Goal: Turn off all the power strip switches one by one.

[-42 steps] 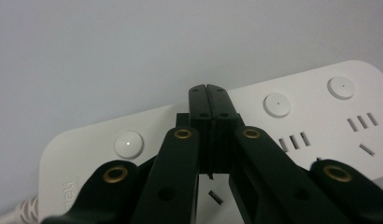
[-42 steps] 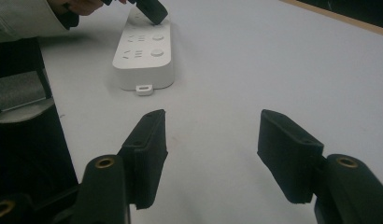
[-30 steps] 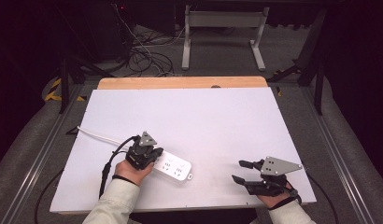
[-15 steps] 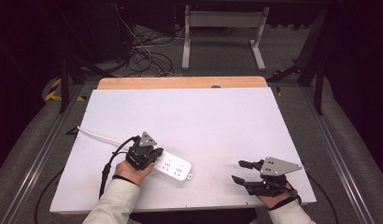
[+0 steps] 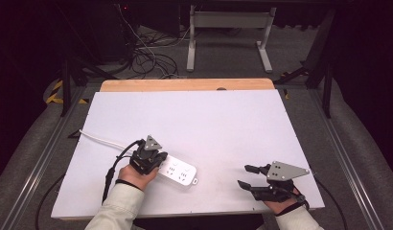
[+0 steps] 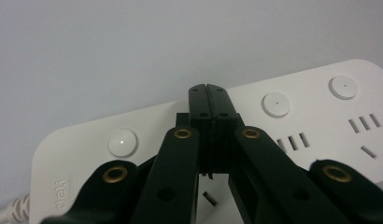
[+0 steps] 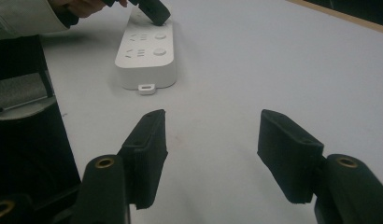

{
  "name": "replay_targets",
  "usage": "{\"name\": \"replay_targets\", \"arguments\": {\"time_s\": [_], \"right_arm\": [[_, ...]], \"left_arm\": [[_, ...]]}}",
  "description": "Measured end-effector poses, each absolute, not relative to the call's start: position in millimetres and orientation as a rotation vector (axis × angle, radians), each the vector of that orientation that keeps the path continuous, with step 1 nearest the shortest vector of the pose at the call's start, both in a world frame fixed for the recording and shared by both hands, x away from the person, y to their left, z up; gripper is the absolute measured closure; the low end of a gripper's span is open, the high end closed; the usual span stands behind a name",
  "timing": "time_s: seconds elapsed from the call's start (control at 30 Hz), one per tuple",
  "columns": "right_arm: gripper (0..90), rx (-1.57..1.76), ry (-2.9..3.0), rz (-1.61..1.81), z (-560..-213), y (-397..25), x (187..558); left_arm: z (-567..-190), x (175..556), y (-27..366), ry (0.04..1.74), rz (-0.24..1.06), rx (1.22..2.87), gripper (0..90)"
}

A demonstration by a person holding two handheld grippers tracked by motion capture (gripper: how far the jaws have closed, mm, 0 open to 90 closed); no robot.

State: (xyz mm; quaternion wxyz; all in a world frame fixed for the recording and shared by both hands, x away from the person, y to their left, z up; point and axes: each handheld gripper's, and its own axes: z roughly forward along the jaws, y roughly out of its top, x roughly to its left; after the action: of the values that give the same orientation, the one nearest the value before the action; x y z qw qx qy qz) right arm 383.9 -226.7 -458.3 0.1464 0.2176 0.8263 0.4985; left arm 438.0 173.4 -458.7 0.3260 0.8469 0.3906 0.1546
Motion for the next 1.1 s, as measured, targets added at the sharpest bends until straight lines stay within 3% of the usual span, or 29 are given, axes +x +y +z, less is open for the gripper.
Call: {"name": "replay_targets", "arguments": {"time_s": [0.17,0.37,1.1], "right_arm": [[42.1,0.626,2.375,1.436,-458,-228,384],[42.0,0.628,2.378,1.436,-459,-228,385],[42.0,0.632,2.380,1.434,-459,-228,386]], "left_arm": [[-453,434,177,1.026,0.468,2.182,90.0],[-434,430,185,0.996,0.449,2.116,90.0],[-429,434,209,1.005,0.508,2.151,90.0]]}}
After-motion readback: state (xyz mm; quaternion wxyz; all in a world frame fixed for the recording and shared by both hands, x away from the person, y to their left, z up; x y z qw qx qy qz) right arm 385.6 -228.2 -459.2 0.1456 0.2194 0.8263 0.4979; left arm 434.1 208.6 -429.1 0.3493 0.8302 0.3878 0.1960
